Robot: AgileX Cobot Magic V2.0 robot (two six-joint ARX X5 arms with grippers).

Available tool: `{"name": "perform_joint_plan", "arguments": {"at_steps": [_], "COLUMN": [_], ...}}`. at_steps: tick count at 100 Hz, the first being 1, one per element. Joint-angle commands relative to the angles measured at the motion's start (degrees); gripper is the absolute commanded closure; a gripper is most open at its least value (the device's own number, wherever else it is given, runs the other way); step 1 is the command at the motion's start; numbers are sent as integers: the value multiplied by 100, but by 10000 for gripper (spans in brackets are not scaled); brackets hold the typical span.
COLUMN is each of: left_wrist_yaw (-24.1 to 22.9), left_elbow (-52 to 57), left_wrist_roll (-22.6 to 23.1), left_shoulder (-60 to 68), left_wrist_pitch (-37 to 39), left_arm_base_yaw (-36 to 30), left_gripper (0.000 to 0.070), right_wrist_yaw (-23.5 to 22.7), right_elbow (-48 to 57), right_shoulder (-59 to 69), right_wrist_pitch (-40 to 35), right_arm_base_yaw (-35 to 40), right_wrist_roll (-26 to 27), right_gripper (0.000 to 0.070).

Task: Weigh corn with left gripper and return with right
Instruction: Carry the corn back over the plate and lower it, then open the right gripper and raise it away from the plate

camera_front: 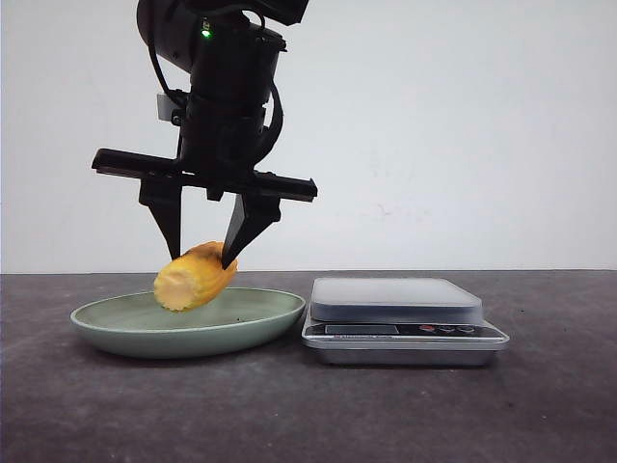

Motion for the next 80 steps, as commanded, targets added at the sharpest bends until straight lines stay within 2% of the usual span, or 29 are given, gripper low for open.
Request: {"name": "perform_joint_plan", "arguments": {"at_steps": [1, 10, 22, 25, 48, 74, 80], "left_wrist_yaw": [-13, -13, -13, -13, -13, -20, -28], "left_elbow": [50, 50, 50, 50, 50, 50, 50], "left_wrist_roll": [24, 24, 24, 24, 39, 59, 59], "left_shoulder": [20, 20, 20, 20, 20, 20, 20], "left_wrist_pitch": [52, 52, 63, 68, 63, 68, 68], "left_arm_base_yaw": [-44, -44, -44, -44, -44, -44, -44], "left_gripper": [149, 150, 150, 150, 150, 150, 150], "right_wrist_yaw": [9, 11, 13, 13, 13, 13, 7], "right_elbow": [144, 144, 144, 144, 146, 151, 151], "right_shoulder": [105, 105, 105, 105, 61, -549, -756], "right_wrist_pitch": [37, 33, 35, 28, 7, -114, -164], "right_arm_base_yaw": [79, 90, 90, 90, 98, 20, -55], "right_wrist_roll": [94, 140, 142, 142, 87, -601, -826], "right_gripper": [421, 391, 182, 166, 165, 168, 198]}}
